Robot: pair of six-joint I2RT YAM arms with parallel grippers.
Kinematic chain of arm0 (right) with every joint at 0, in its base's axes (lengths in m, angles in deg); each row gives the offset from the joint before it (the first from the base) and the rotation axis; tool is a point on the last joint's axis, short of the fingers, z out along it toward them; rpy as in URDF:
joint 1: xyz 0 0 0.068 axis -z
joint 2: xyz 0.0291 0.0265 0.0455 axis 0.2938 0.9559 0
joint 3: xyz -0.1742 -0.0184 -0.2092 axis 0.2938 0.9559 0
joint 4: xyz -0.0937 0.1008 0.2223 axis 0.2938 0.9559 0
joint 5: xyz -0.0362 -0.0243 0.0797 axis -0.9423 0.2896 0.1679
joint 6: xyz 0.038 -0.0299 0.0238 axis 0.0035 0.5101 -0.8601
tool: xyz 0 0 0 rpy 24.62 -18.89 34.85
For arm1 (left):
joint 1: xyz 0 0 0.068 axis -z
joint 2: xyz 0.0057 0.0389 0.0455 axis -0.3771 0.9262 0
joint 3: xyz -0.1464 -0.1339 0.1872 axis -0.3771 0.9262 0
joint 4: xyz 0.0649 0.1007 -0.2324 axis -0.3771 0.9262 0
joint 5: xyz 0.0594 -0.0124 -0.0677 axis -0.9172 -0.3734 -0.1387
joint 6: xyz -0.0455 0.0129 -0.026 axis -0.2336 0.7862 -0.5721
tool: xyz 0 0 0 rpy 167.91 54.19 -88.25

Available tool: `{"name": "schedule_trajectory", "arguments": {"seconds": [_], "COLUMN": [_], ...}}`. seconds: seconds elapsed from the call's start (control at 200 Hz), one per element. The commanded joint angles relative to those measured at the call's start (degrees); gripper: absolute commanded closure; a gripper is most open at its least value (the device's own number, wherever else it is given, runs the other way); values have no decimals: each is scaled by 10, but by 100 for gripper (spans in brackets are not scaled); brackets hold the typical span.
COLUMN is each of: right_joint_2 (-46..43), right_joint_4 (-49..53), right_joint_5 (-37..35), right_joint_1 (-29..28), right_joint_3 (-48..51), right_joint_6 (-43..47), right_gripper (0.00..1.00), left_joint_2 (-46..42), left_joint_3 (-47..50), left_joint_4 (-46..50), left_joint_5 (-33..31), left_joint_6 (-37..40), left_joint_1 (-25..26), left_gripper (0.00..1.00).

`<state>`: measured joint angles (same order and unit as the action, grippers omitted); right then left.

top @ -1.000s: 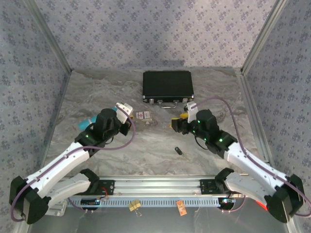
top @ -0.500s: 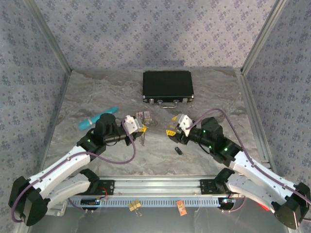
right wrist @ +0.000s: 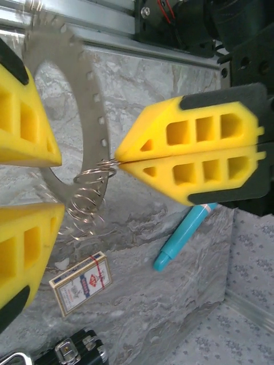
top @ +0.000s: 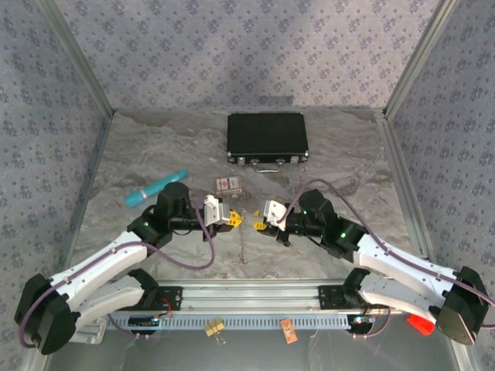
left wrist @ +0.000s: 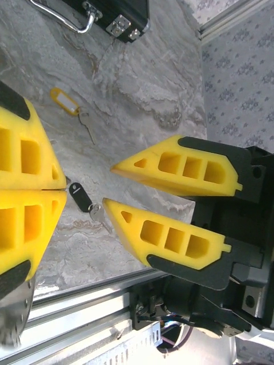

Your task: Put the keys on the keyring

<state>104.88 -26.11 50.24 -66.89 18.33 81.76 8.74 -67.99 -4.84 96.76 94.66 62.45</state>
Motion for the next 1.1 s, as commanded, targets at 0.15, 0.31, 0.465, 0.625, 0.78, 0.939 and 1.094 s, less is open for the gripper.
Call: {"name": "schedule_trajectory", "arguments": {"seconds": [0.15,0.31,0.465,0.625,0.78,0.939,1.094], "right_joint_2": [7,28,43,46,46,47,49], "right_joint_4": [-6,-33,-46,-53,-63,-67,-70], "right_joint_5": [25,6,-9,-14,-22,-5,1], "right_joint_1": [-28,-32,-33,-36,-41,-44,-47], "right_joint_3": [11,17,21,21,23,23,24], "right_joint_6": [-22,-20,-21,-20,-18,-18,-18], "right_gripper": [81,84,84,80,73,69,69], "left_joint_2": [13,14,13,14,15,15,15], "left_joint_3": [2,0,-1,-2,-3,-3,-3], "left_joint_4": [-20,-12,-1,1,2,2,2], "left_joint_5": [37,41,44,51,55,55,53], "left_joint_6": [23,28,33,35,35,35,36], "left_joint_1": [13,15,19,23,24,25,26], "left_gripper": [100,100,100,100,100,100,100]}}
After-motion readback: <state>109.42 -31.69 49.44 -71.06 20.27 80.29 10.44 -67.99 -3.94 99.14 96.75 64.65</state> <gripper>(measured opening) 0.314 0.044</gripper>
